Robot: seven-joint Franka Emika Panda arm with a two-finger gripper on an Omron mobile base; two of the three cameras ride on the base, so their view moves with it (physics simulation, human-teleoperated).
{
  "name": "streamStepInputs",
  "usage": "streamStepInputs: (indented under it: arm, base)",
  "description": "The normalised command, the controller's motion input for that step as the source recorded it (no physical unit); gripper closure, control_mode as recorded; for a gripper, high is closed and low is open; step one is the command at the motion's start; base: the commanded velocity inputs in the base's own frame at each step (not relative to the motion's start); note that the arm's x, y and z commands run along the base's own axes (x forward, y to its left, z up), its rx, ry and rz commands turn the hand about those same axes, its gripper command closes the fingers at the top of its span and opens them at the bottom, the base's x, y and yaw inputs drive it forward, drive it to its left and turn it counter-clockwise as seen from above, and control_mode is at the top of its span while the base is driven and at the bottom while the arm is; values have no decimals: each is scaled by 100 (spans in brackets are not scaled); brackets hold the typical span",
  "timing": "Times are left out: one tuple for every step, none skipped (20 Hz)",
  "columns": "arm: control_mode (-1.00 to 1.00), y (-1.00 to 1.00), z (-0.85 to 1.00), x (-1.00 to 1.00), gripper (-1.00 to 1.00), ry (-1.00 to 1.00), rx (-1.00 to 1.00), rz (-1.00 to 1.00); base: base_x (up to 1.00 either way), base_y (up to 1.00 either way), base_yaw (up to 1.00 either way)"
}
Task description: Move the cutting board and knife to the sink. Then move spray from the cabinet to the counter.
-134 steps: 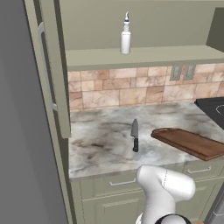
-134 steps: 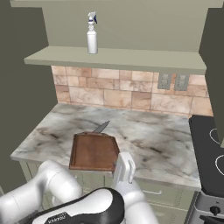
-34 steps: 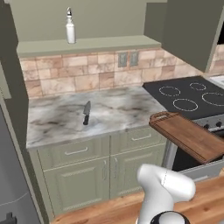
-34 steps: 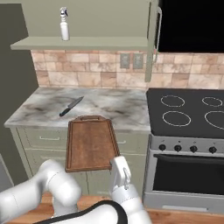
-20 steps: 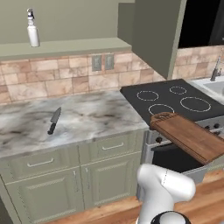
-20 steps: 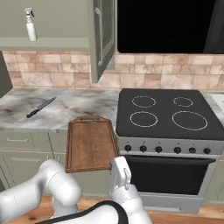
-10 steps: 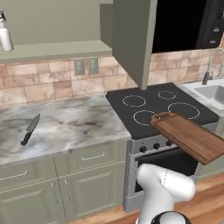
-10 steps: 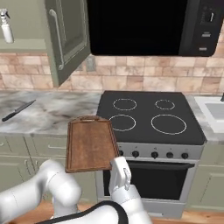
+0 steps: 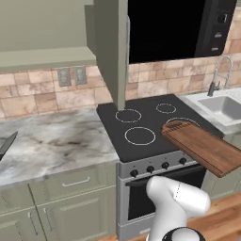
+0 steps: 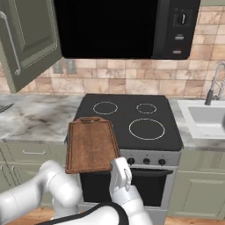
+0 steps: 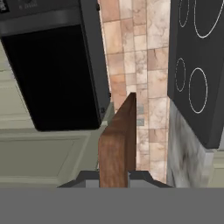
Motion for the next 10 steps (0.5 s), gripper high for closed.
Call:
streamStepInputs:
  arm:
    - [100,0,0,0,100,0,0,0]
    - [100,0,0,0,100,0,0,0]
    - [100,0,0,0,100,0,0,0]
    - [100,0,0,0,100,0,0,0]
    - [100,0,0,0,100,0,0,0]
    - [100,0,0,0,100,0,0,0]
    - [100,0,0,0,100,0,0,0]
    - [100,0,0,0,100,0,0,0]
    - [100,0,0,0,100,0,0,0]
    - [100,0,0,0,100,0,0,0]
  base:
    - [42,-54,-1]
    - [42,-54,-1]
    - [41,-55,-1]
    - [40,-55,-1]
    - [40,-55,-1]
    - [40,-56,-1]
    - [40,-57,-1]
    - [40,-57,-1]
    - [38,-59,-1]
    - [37,-59,-1]
